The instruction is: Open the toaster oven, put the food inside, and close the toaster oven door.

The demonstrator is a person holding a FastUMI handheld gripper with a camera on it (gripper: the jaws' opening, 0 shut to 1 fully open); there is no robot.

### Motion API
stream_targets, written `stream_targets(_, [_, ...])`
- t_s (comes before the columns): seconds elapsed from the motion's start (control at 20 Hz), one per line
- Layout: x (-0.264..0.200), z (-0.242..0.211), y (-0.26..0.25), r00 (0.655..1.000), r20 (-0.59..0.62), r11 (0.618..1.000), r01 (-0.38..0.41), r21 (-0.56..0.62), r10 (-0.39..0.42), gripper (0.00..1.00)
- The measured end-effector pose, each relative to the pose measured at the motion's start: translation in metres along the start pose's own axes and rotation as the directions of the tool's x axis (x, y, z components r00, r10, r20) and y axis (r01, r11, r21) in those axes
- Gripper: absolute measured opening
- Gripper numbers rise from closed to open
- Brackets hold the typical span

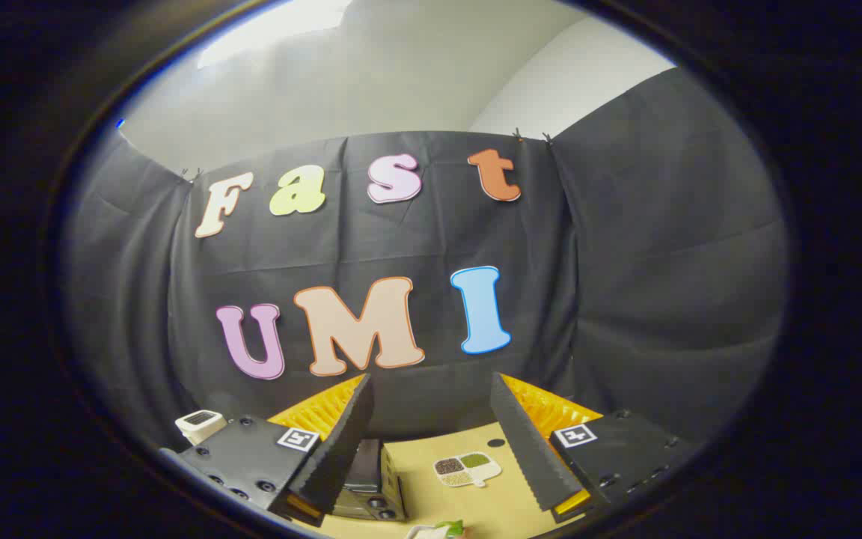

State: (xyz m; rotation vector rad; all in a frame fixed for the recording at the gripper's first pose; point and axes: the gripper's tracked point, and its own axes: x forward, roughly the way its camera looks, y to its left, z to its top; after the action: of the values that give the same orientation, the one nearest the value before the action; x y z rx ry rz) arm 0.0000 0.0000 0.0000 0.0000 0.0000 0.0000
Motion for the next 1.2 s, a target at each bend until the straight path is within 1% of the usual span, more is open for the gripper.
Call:
stream_targets(0.15, [-0.017, -0.002, 0.03, 1.0, 0.005, 0.998, 0.019, -0.055, -0.019, 0.98])
stream_targets(0.3, [-0.032, -0.007, 0.054, 1.0, -0.009, 0.993, 0.022, -0.112, -0.024, 0.98])
stream_targets(0.5, [-0.047, -0.011, 0.084, 0.999, -0.043, 0.992, -0.002, -0.13, -0.004, 0.98])
stream_targets(0.85, [-0.036, -0.024, 0.108, 0.996, -0.091, 0.994, -0.034, -0.107, 0.025, 0.98])
stream_targets(1.05, [-0.027, -0.04, 0.129, 0.993, -0.102, 0.994, -0.068, -0.087, 0.059, 0.98])
stream_targets(1.2, [-0.024, -0.066, 0.145, 0.989, -0.125, 0.994, -0.087, -0.062, 0.079, 0.98])
